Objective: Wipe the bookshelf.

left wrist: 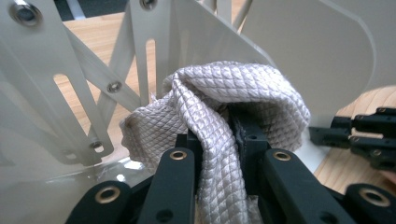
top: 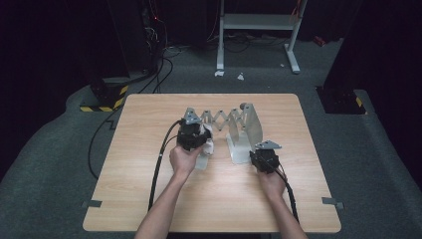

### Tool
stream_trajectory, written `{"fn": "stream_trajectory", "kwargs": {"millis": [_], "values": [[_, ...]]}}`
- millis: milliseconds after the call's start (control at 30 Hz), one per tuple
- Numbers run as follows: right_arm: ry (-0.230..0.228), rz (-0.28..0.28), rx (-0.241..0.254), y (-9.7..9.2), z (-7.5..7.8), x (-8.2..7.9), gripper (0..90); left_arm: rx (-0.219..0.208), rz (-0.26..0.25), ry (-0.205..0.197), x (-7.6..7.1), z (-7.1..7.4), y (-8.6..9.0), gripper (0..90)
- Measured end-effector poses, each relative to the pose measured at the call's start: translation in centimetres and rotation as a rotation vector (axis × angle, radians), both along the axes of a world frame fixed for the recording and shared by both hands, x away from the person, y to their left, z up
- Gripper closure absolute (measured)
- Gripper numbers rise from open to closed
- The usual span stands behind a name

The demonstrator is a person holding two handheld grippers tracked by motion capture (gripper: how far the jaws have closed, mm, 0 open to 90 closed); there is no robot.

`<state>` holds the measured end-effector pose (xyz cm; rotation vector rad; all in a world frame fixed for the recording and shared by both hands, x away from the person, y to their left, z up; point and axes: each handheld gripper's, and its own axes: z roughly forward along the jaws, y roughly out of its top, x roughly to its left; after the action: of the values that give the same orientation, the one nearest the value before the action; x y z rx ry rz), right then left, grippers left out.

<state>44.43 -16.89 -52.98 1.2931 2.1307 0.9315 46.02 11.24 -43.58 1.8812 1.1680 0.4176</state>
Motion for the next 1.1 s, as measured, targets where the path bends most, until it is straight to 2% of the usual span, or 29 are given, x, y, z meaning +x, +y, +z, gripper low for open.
{"fn": "stream_trajectory", "kwargs": {"millis": [133, 300, 500, 533, 633, 733, 833, 967, 1000, 1100], "values": [[0.003, 0.001, 0.003, 0.0, 0.0, 0.0, 76.3, -0.012, 0.014, -0.007, 0.3, 0.4, 0.0, 79.0], [0.005, 0.002, 0.005, 0.0, 0.0, 0.0, 76.2, -0.006, 0.029, -0.011, 0.7, 0.3, -0.3, 78.9], [0.001, 0.004, 0.002, 0.0, 0.0, 0.0, 76.0, 0.038, 0.031, -0.016, 1.0, -0.2, -0.7, 78.8], [-0.001, 0.005, -0.001, 0.0, 0.0, 0.0, 75.9, 0.061, 0.033, -0.015, 1.1, -0.6, -0.9, 78.8], [-0.001, 0.006, 0.0, 0.0, 0.0, 0.0, 75.9, 0.087, 0.03, -0.009, 1.3, -1.2, -1.2, 78.8], [0.0, 0.006, 0.0, 0.0, 0.0, 0.0, 75.9, 0.098, 0.029, 0.002, 1.4, -1.8, -1.2, 78.8], [0.0, 0.006, 0.001, 0.0, 0.0, 0.0, 75.8, 0.084, 0.034, 0.011, 1.5, -2.5, -1.2, 78.8], [0.004, 0.007, 0.005, 0.0, 0.0, 0.0, 75.7, 0.111, 0.035, 0.022, 1.7, -3.1, -1.4, 78.8], [0.004, 0.008, 0.006, 0.0, 0.0, 0.0, 75.6, 0.13, 0.036, 0.03, 1.8, -3.6, -1.5, 78.8], [0.008, 0.006, 0.01, 0.0, 0.0, 0.0, 75.5, 0.141, 0.039, 0.037, 1.9, -4.0, -1.6, 78.8]]}}
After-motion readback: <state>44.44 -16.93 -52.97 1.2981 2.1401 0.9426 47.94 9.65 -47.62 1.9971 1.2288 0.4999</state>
